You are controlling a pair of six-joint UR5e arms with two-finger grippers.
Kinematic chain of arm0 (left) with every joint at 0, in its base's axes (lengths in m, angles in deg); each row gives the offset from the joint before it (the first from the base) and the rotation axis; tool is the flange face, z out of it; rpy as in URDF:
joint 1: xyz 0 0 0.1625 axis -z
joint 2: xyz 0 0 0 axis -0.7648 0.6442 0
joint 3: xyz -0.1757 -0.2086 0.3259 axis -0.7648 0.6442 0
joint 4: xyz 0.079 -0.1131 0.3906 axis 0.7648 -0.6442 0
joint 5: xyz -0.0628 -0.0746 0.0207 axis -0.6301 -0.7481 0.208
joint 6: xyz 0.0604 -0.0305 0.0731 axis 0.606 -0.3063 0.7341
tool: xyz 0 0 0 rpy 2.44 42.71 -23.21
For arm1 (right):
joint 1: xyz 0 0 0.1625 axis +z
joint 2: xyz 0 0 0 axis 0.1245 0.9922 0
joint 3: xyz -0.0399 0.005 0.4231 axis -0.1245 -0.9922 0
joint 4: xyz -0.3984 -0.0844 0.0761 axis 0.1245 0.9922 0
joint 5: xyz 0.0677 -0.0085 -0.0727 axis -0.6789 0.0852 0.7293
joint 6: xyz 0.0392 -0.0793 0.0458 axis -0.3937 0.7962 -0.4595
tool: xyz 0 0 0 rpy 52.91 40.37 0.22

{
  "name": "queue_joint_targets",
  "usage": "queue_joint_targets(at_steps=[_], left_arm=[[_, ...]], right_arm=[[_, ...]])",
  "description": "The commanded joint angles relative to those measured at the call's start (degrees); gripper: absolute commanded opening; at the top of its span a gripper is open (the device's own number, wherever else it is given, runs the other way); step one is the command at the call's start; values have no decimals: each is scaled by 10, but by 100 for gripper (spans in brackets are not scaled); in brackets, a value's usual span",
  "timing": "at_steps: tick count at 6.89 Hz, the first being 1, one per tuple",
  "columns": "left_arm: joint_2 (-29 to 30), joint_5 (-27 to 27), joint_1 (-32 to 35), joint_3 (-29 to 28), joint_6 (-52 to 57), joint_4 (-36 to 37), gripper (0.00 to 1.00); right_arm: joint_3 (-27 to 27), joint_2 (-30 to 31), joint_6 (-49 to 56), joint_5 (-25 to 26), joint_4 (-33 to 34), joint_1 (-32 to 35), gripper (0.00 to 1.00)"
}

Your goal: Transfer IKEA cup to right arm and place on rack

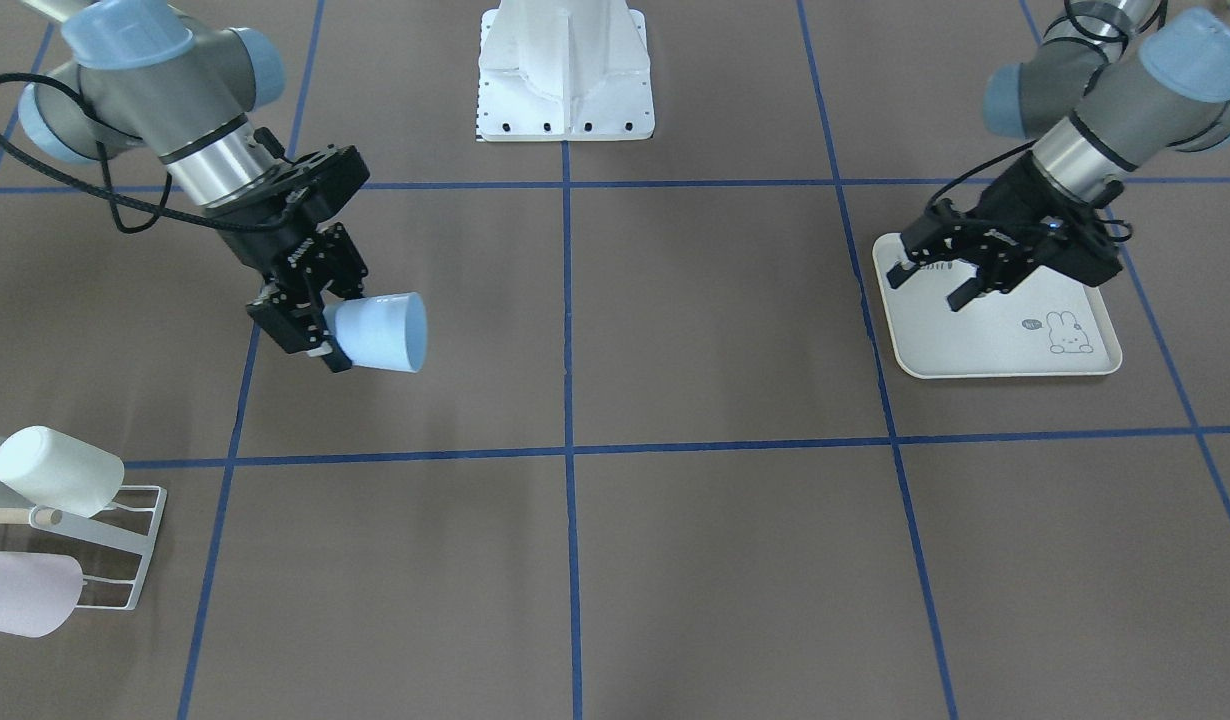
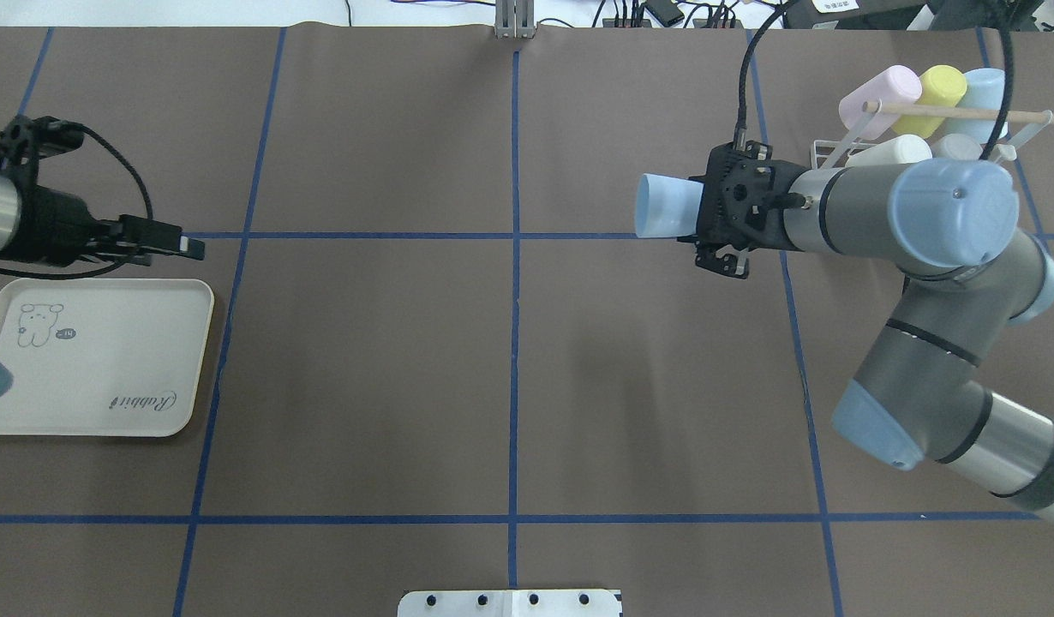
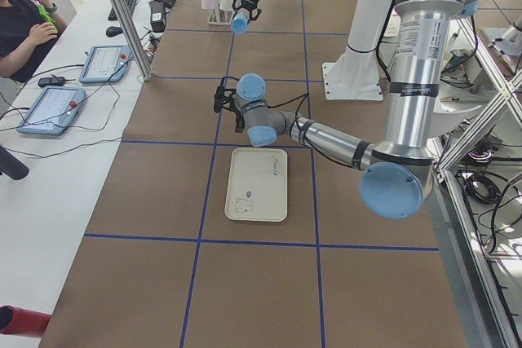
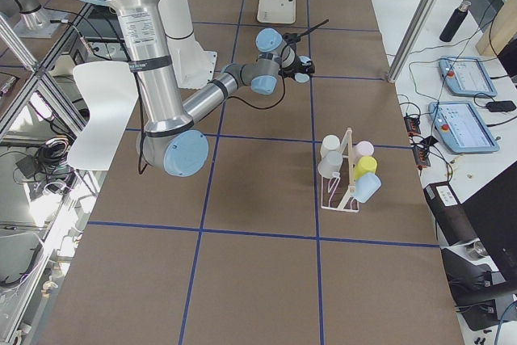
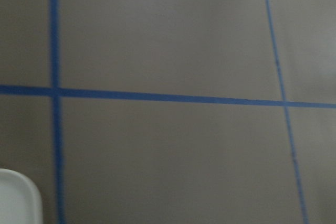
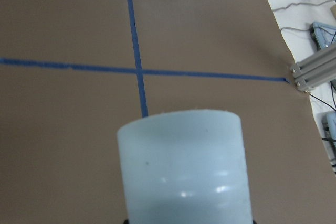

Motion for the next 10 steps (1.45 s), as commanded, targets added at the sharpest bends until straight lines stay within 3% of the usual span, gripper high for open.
queue_joint_targets(at_steps=[1,2,4,5,6,8,10], left_arm=[[-81,-1,104,-5,197,12,100],[-97,-2,150,-8,274,32,100],[-99,-2,165,0,319,73,100],[-99,-4,165,0,316,73,100],[-98,-5,164,0,315,73,100],[-98,-5,164,0,314,73,100],[-97,-5,164,0,314,73,100]], right_arm=[[66,59,213,2,124,93,23],[70,102,337,27,124,137,22],[86,168,607,184,123,169,22],[79,208,648,228,116,168,21],[53,227,650,243,61,168,15],[-63,216,677,274,-77,167,14],[-73,203,693,286,-80,167,14]])
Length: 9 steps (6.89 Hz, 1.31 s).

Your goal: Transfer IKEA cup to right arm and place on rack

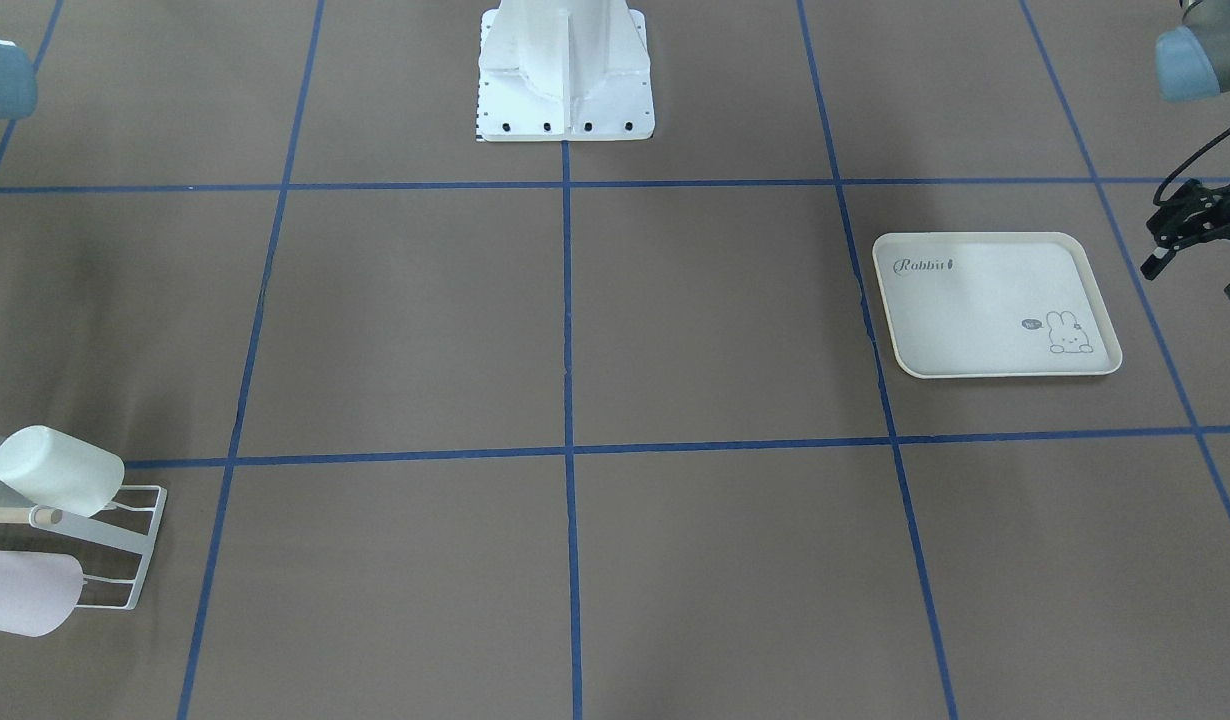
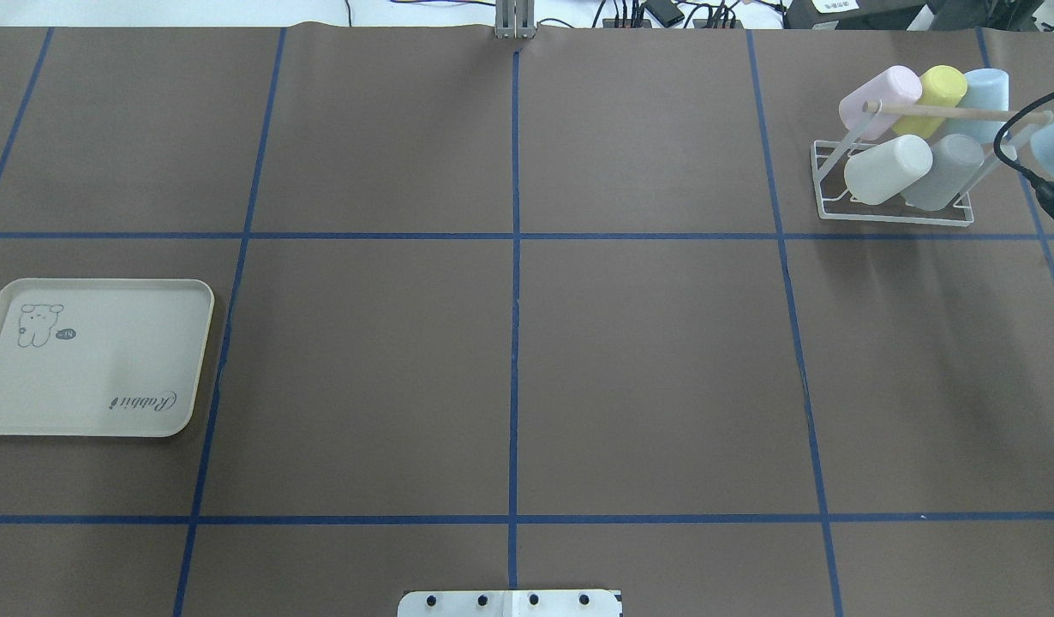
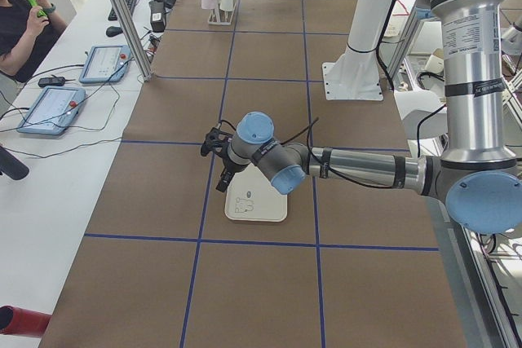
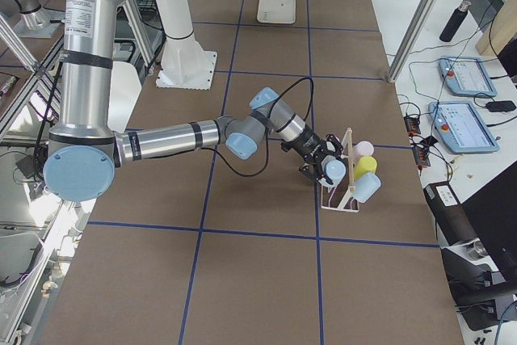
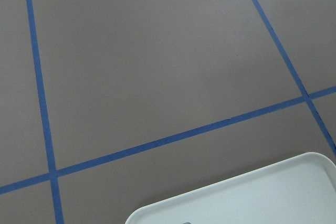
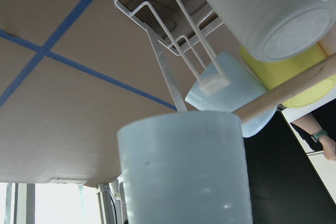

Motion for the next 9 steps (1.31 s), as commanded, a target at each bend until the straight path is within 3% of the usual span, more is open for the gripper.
queue_joint_targets(at_steps=[1,3,7,9], left_arm=[[1,0,0,0,0,0,100],[-2,-1,0,0,0,0,100],[-2,-1,1,0,0,0,100],[-2,-1,0,0,0,0,100]], right_arm=[[-11,-14,7,8,-8,-3,14],[-26,-31,7,35,-4,-26,15],[-46,-36,35,39,-8,-31,17],[-51,-35,37,57,-8,-43,23]])
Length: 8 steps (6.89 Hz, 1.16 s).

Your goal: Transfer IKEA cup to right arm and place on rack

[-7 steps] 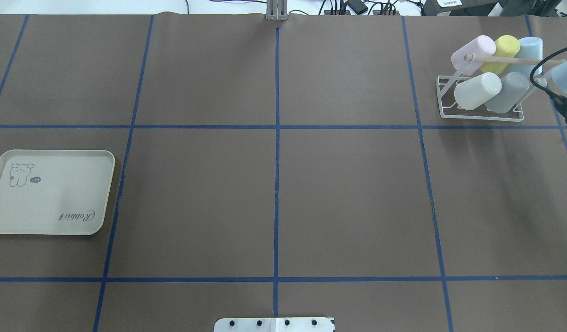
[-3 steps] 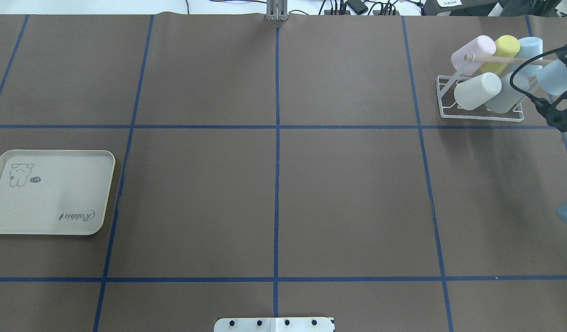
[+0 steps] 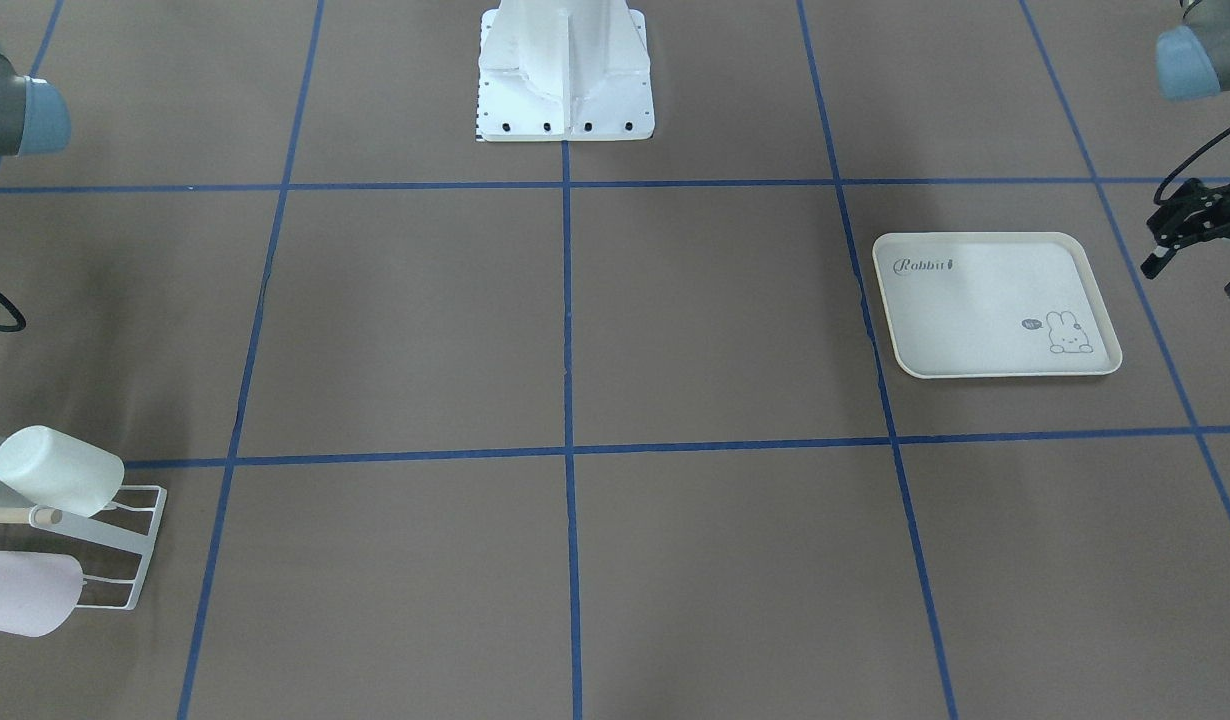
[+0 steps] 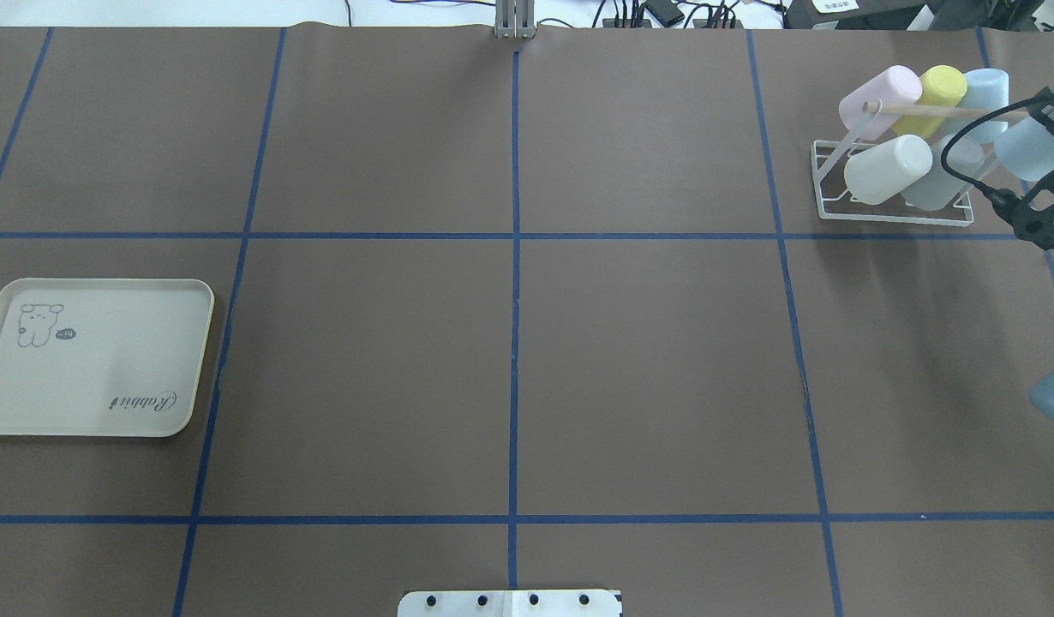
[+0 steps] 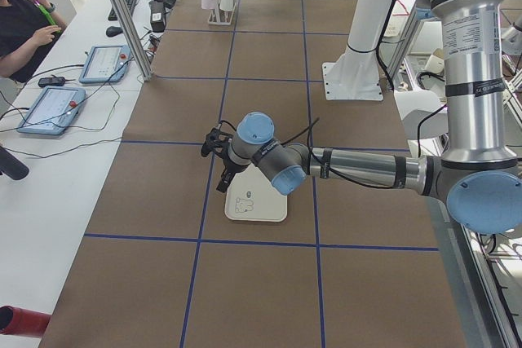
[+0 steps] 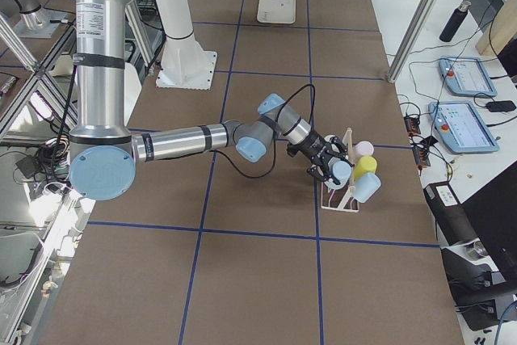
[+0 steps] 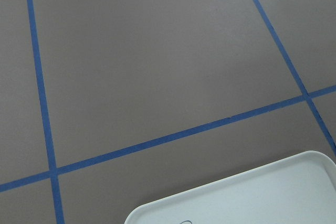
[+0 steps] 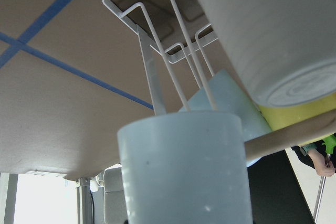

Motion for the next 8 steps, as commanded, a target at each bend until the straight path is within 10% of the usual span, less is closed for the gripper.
queue_joint_targets(at_steps=[1,3,5,8], left_arm=[[0,0,0,0,0,0,100],[0,0,0,-1,0,0,100],[0,0,0,-1,-1,0,100],[0,0,0,0,-2,0,100]], right_arm=[[-7,1,4,20,-1,-14,28],[-7,0,21,30,-1,-17,38],[-7,-12,24,28,-1,-17,92],[-6,-13,34,35,-2,-17,99]])
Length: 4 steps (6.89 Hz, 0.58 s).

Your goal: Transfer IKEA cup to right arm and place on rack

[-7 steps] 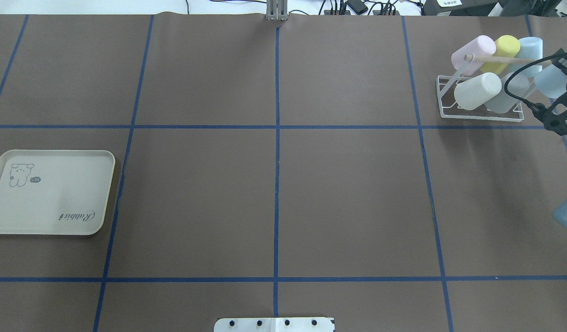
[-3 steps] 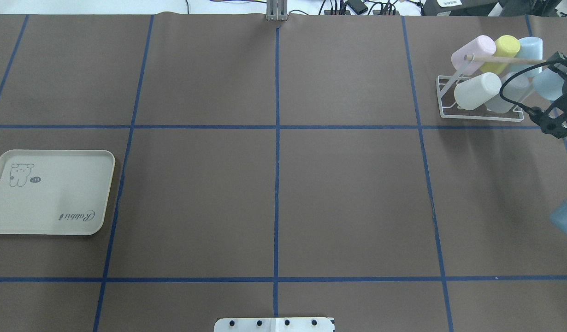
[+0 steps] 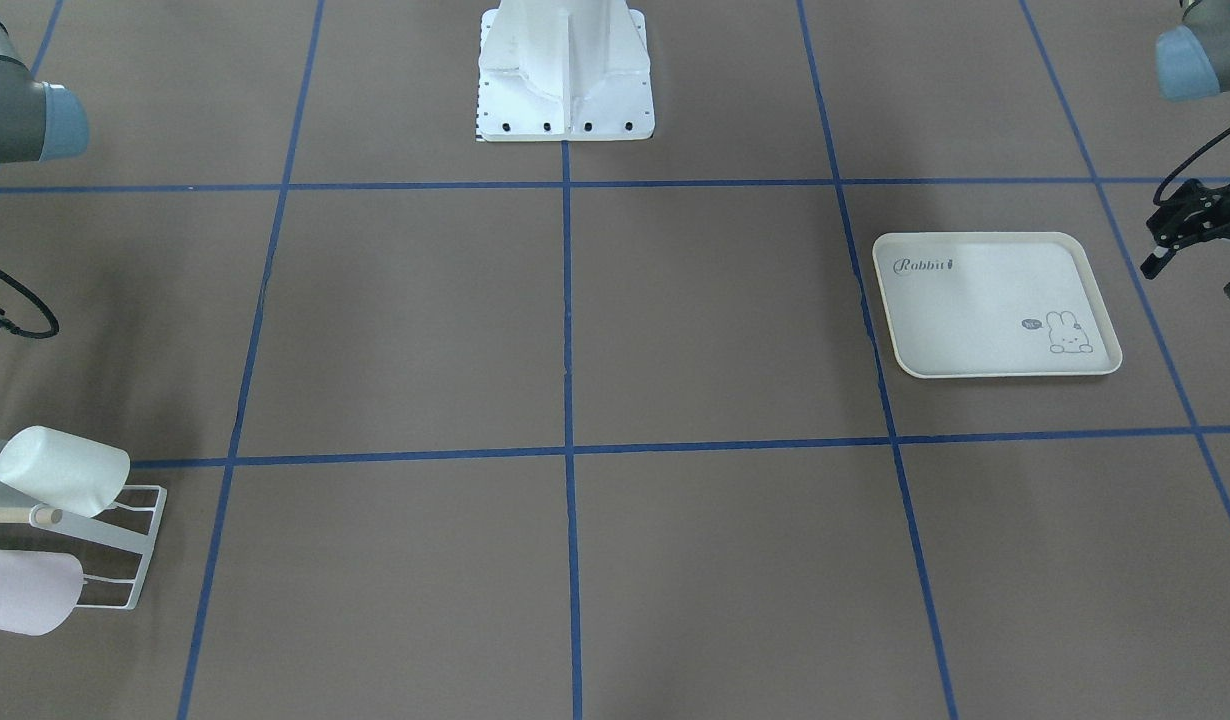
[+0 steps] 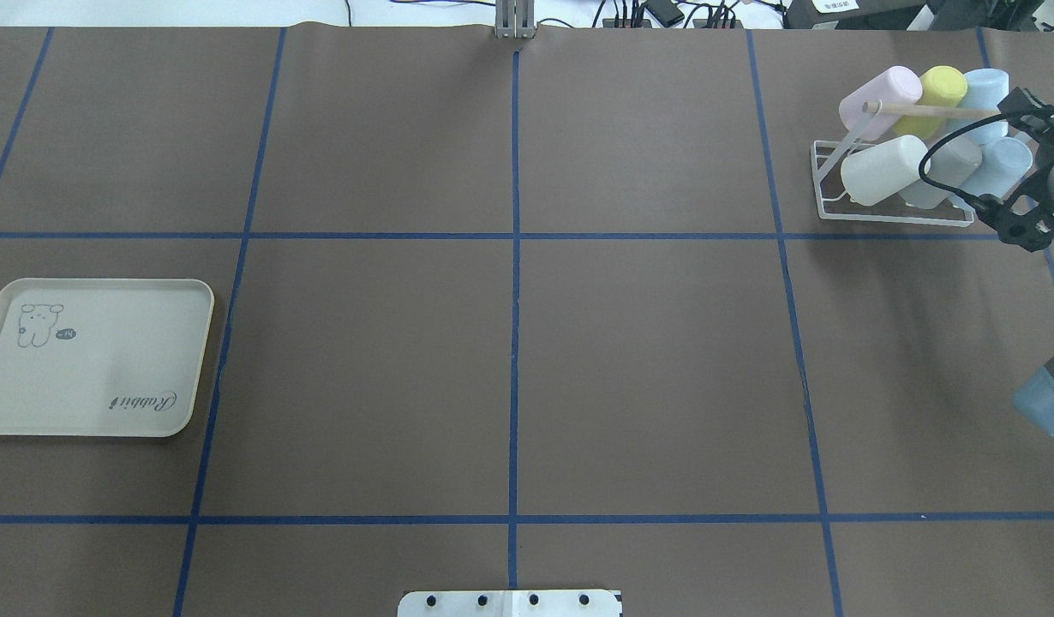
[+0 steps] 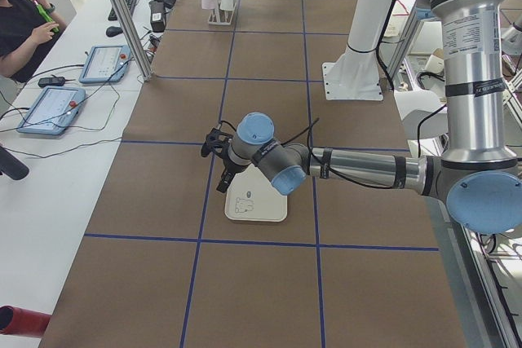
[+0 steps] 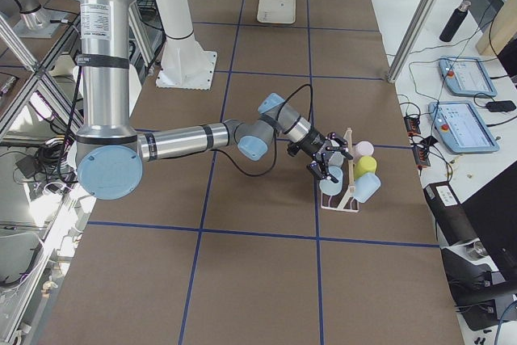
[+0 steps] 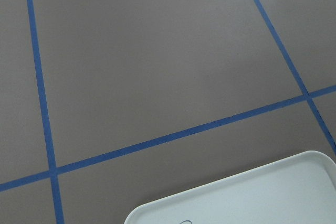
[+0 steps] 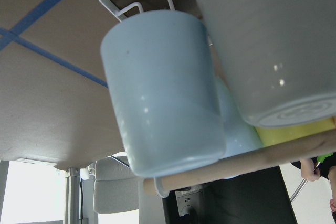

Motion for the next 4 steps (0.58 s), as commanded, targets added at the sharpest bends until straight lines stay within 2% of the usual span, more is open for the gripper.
queue_joint_targets(at_steps=[1,2,3,4], left_arm=[[0,0,0,0,-1,0,100],[-1,1,1,1,-1,-1,100],[-2,1,1,1,-1,-1,100],[-2,1,1,1,-1,-2,100]], right_arm=[[15,-24,-8,5,1,0,100],[22,-38,-53,-14,3,1,100],[25,-39,-201,-50,3,1,100],[29,-38,-353,-129,3,3,100]])
